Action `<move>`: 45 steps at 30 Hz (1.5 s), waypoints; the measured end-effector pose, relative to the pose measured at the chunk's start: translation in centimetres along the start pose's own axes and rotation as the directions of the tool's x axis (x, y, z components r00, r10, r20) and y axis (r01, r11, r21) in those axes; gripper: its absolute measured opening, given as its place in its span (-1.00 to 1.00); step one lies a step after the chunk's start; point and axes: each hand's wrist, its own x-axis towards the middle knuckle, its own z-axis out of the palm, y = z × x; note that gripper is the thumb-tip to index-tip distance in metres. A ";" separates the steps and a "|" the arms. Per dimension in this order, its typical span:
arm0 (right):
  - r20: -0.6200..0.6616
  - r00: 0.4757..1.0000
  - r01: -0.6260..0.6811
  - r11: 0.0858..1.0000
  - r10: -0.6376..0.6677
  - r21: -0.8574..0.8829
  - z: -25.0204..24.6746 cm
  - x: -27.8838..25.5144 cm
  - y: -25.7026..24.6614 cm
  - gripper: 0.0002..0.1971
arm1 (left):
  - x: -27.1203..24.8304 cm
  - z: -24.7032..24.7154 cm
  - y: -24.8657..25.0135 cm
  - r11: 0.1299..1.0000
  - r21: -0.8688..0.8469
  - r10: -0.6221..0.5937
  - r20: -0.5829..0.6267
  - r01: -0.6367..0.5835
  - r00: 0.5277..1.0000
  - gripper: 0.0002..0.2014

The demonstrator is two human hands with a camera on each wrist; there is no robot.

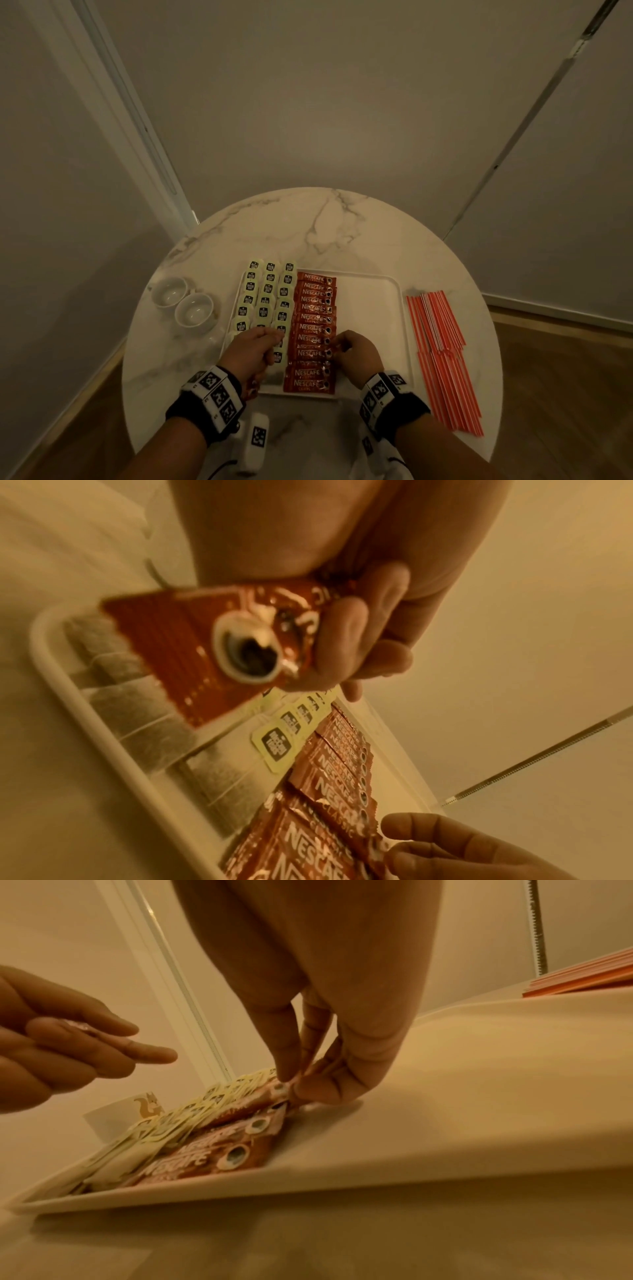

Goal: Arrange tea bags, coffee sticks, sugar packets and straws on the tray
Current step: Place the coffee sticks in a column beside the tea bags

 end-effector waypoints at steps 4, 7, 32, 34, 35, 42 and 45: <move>-0.059 0.998 -0.002 1.000 0.002 0.005 -0.4 -0.4 -0.1 -0.93 | -0.2 0.5 0.6 0.998 -0.067 0.009 0.024 -0.008 1.000 -0.79; -0.101 0.995 0.023 0.995 -0.013 0.096 -1.3 -1.1 -0.9 -0.94 | -0.7 1.2 1.5 0.978 -0.205 0.046 0.073 -0.030 0.996 -0.79; 0.104 0.953 0.154 0.753 -0.283 0.639 -3.8 -6.3 -7.9 -0.86 | -4.0 3.5 2.9 0.898 -0.267 0.361 -0.009 -0.350 0.933 -0.70; 0.127 0.954 0.129 0.753 -0.272 0.646 -4.0 -6.2 -7.8 -0.84 | -3.8 3.3 3.0 0.905 -0.251 0.355 0.005 -0.342 0.935 -0.66; 0.142 0.949 0.137 0.776 -0.280 0.616 -4.1 -6.1 -7.7 -0.84 | -3.6 3.0 3.1 0.917 -0.189 0.364 0.031 -0.352 0.931 -0.65; 0.179 0.900 0.317 0.880 -0.397 0.355 -5.2 -5.9 -7.1 -0.93 | -3.1 2.0 3.4 0.929 0.132 0.315 0.210 -0.347 0.925 -0.93; 0.155 0.905 0.283 0.833 -0.396 0.475 -5.6 -5.8 -6.0 -0.91 | -2.5 1.6 2.8 0.944 0.085 0.304 0.149 -0.319 0.941 -0.93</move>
